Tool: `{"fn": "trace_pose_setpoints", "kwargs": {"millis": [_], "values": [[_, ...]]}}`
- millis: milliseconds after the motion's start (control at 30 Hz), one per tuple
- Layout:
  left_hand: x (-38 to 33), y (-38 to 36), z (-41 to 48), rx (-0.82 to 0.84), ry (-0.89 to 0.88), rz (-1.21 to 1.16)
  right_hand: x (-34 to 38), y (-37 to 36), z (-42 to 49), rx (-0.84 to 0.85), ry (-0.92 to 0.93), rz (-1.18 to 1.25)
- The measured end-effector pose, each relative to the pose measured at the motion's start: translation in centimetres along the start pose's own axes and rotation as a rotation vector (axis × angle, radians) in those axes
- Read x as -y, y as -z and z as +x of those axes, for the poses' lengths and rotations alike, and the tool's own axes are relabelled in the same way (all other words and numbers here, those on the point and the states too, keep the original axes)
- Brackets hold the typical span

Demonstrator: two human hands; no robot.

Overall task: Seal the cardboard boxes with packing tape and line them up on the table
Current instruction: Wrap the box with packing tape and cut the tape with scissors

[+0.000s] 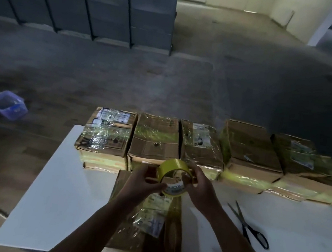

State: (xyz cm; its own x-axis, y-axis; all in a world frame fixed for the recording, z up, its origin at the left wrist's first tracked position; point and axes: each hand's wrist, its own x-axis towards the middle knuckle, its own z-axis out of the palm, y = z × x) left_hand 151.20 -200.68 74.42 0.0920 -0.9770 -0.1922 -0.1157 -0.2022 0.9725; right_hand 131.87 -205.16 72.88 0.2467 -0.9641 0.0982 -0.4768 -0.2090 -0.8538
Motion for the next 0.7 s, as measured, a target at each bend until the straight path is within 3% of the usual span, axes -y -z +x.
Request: {"fn": "trace_pose_setpoints", "kwargs": {"millis": [133, 300, 467, 700], "values": [[0.2, 1.9, 0.4, -0.012, 0.028, -0.109, 0.7, -1.4, 0.7, -0.014, -0.001, -0.028], [0.6, 3.1, 0.7, 0.02, 0.239, -0.49, 1.3, -2.1, 0.7, -0.059, -0.003, -0.063], [0.4, 3.1, 0.4, 0.01, 0.286, -0.355, 1.5, -2.4, 0.2, -0.034, 0.016, -0.07], [0.9, 3.2, -0.2, 0.019, 0.299, -0.395, 1.5, -2.1, 0.0, -0.024, 0.043, -0.111]]}}
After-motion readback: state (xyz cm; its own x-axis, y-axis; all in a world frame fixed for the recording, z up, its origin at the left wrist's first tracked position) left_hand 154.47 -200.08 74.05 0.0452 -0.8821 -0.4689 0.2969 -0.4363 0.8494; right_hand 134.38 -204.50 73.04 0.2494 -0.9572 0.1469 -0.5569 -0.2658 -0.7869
